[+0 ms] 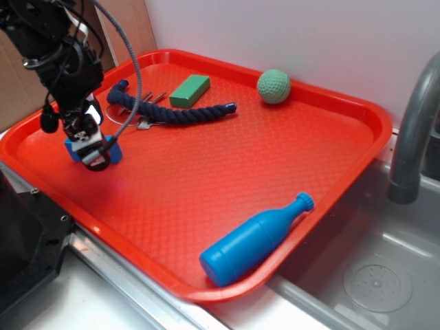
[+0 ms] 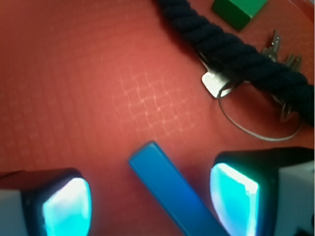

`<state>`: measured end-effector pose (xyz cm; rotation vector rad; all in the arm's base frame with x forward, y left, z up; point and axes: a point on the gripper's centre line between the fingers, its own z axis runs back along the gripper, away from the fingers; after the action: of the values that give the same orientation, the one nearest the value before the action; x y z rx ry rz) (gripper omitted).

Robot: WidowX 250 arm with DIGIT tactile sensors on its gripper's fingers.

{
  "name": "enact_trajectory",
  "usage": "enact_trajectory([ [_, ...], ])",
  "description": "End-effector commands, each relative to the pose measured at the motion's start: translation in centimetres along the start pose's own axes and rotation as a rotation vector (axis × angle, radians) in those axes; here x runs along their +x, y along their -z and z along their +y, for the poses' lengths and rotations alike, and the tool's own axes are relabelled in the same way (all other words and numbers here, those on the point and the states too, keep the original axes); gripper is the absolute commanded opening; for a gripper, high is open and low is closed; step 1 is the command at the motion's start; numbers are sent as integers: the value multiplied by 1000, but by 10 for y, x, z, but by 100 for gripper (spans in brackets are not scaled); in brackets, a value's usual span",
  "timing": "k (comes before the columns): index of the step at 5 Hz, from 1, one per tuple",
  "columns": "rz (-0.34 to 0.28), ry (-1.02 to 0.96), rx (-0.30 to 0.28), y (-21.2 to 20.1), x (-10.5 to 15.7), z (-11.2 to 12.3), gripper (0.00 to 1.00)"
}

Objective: Grab the blue block.

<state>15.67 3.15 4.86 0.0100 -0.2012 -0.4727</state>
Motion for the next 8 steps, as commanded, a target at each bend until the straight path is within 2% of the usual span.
enact_trajectory([
  [1,50,7,-4,20,-8,4,100],
  [2,155,-5,20,41,-8,-1,89],
  [3,149,-5,20,35,-5,-6,0],
  [5,141,-43,25,28,-5,-4,0],
  [6,92,-114,87,-2,17,-6,0],
  [7,104,-347,237,-43,70,-7,0],
  [8,-28,-552,159,-97,97,-4,0],
])
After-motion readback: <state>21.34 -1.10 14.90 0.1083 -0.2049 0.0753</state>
